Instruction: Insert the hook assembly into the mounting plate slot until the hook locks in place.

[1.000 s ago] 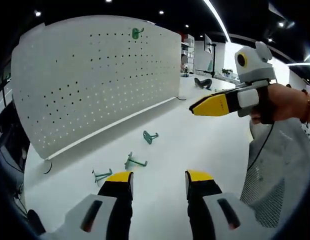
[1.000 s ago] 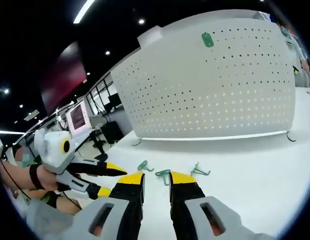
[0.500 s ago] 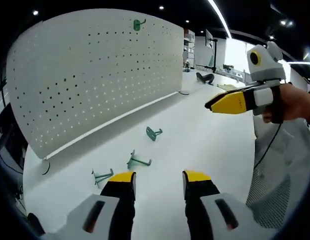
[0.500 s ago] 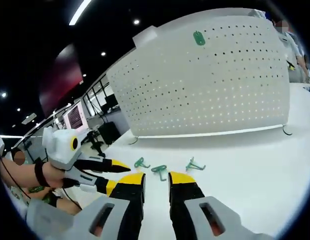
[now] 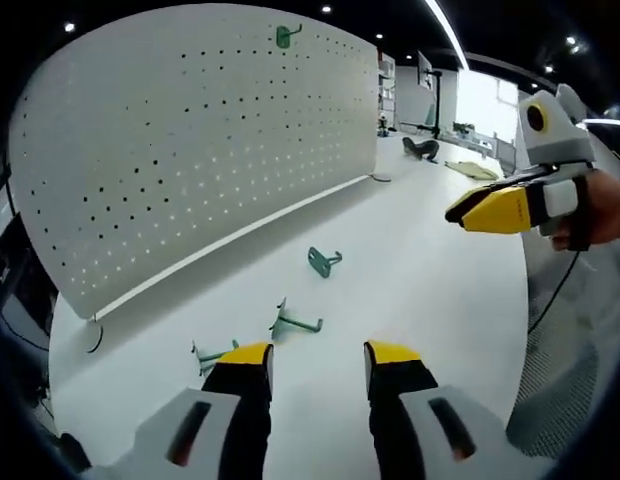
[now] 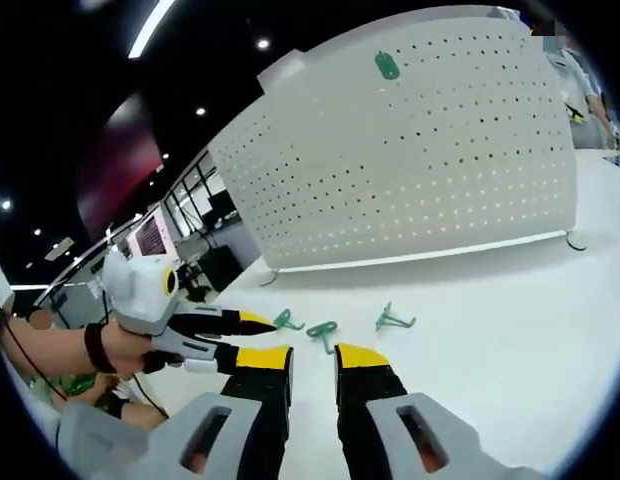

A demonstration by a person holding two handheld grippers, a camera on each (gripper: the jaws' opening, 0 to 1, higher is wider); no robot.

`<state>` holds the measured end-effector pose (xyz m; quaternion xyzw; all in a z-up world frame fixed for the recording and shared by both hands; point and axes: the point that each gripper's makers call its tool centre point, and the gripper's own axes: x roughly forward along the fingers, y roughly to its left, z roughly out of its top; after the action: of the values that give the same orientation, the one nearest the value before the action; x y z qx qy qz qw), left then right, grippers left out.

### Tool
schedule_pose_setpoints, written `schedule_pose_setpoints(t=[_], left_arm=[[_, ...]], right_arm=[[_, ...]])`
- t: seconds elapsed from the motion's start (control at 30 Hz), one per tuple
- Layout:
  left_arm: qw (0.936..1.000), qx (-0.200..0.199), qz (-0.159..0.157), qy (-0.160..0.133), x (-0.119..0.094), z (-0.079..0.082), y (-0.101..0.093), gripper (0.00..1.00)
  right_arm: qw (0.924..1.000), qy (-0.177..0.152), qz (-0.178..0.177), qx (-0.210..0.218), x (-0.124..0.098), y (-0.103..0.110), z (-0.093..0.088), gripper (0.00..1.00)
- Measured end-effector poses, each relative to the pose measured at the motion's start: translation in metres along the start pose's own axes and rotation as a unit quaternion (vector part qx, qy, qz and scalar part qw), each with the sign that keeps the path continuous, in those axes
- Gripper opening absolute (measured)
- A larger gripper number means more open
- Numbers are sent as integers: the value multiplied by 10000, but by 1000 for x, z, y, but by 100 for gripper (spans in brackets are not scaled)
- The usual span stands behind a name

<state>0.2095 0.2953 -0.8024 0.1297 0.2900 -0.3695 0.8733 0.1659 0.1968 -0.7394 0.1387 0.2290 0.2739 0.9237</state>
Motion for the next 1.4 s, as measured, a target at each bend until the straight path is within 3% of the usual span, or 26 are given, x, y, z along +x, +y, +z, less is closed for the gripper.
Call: schedule_pose_setpoints(t=[0.53, 1.0, 1.4], left_arm=[[9998, -25, -66, 205, 19, -12, 10, 33], [9996, 74, -50, 275, 30, -11, 21, 31], [9989, 343, 1, 324, 44, -4, 30, 22]], right_arm=[[9996, 235, 143, 56, 4, 10, -17, 15], [9990, 352, 269, 35, 6, 17, -23, 15], [9984, 484, 283, -15, 5, 20, -33, 15]])
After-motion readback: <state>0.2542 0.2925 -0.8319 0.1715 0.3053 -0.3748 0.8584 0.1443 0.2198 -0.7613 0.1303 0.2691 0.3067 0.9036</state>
